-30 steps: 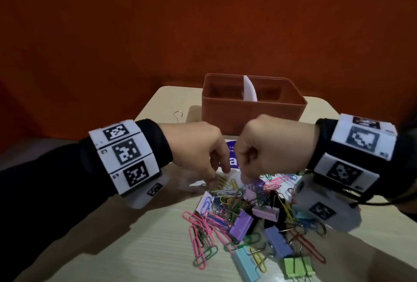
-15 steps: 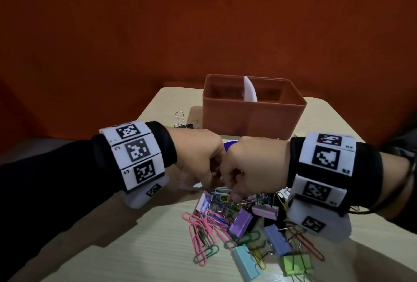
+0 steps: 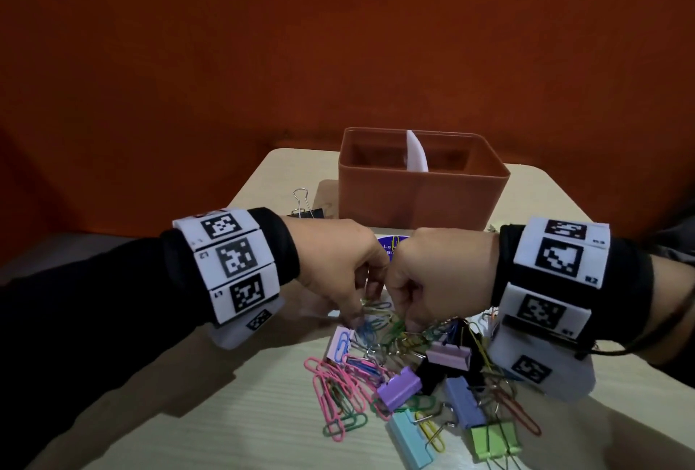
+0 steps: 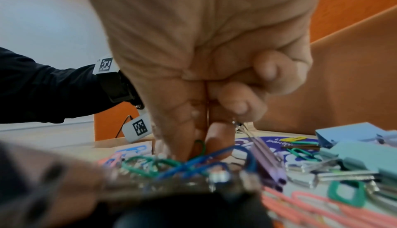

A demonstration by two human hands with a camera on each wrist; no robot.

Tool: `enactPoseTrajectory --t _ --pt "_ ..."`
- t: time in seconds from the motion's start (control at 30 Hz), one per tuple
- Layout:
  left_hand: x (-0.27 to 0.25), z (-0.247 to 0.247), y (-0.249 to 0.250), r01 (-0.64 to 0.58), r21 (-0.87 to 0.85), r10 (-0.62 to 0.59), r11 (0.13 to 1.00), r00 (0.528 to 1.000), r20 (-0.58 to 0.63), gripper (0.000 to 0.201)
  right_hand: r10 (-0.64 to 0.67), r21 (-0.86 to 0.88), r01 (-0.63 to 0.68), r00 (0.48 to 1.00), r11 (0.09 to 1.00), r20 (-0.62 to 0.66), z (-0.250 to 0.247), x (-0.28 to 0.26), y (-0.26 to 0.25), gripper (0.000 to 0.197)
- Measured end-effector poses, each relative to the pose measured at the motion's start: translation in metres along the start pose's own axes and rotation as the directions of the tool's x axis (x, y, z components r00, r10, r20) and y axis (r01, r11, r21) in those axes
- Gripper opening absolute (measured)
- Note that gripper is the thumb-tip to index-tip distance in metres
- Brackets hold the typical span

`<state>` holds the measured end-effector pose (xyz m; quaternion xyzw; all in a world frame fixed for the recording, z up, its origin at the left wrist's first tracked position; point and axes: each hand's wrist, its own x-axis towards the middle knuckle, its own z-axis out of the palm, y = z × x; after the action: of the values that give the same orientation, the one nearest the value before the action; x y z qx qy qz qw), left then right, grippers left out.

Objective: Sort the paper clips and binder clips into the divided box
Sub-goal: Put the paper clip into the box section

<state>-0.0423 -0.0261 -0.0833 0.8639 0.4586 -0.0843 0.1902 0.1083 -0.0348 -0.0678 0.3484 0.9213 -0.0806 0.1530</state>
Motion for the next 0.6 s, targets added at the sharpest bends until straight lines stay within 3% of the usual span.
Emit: enactPoseTrajectory --t 0.13,0.37,0.5,0.6 --pt "-0.001 -0.001 -0.002 0.024 0.005 -0.024 1.000 1.000 -0.005 0.024 -0.007 0.024 0.008 1.000 1.000 -0.013 -0.004 -0.003 0.007 0.005" --pt "-0.003 -0.001 -0.004 0.026 0.018 -0.026 0.999 1.000 -0.001 0.028 0.005 0.210 0.021 0.992 0.977 -0.127 -0.004 -0.009 0.025 0.008" --pt "-0.004 -0.001 -0.001 0.010 0.016 -0.010 1.000 1.000 -0.002 0.025 0.009 0.459 0.043 0.994 0.887 -0.110 -0.003 -0.009 0.039 0.018" --pt "-0.004 0.001 -0.002 -0.002 -0.019 0.002 1.000 1.000 0.001 0.037 0.006 0.600 0.064 0.994 0.798 -0.114 -0.002 -0.010 0.051 0.017"
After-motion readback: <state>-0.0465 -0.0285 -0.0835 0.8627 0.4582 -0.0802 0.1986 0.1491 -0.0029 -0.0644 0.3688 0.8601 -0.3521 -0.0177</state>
